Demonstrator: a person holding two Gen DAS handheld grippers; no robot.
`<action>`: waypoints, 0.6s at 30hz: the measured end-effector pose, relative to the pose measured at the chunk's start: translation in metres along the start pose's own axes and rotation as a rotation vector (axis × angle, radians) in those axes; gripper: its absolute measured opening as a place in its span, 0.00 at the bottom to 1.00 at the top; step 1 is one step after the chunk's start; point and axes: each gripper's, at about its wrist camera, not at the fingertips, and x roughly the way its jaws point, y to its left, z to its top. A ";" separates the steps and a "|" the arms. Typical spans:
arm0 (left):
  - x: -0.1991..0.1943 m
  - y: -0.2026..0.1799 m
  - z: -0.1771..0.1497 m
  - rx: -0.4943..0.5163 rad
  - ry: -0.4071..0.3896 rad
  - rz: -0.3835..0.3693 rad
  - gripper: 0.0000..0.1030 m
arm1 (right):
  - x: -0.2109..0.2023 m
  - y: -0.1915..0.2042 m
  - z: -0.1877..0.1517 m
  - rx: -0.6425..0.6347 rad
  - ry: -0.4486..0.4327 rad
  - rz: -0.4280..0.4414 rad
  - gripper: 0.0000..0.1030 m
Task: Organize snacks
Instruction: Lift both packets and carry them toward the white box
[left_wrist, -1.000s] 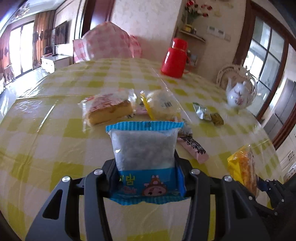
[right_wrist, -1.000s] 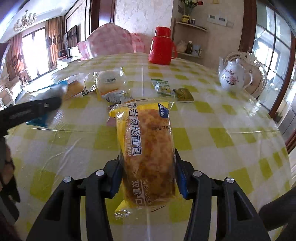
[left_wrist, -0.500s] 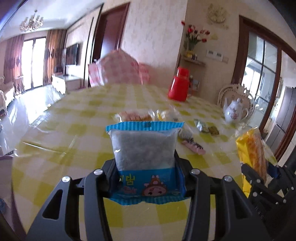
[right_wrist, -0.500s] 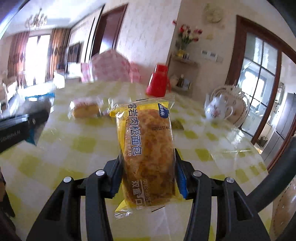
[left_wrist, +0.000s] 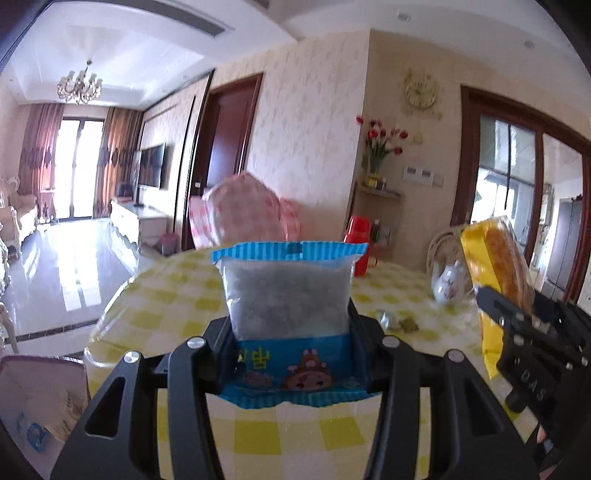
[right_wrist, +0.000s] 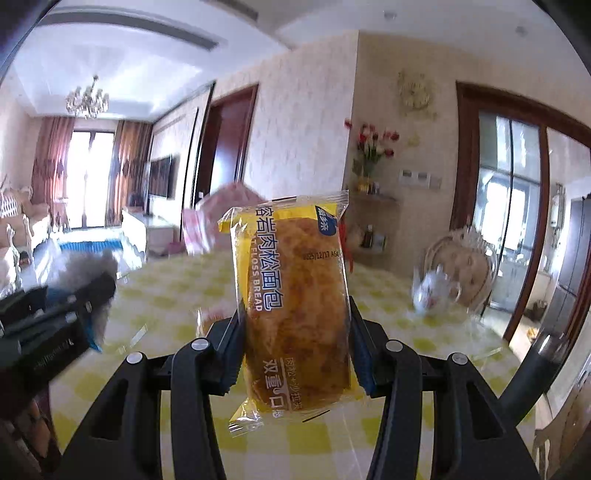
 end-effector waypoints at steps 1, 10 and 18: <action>-0.007 -0.001 0.005 0.003 -0.020 -0.001 0.48 | -0.009 0.001 0.010 0.003 -0.031 -0.006 0.47; -0.090 0.005 0.047 0.026 -0.195 -0.011 0.48 | -0.079 0.014 0.060 -0.002 -0.188 -0.017 0.47; -0.121 0.024 0.059 -0.001 -0.226 0.003 0.48 | -0.109 0.043 0.071 -0.050 -0.230 0.013 0.47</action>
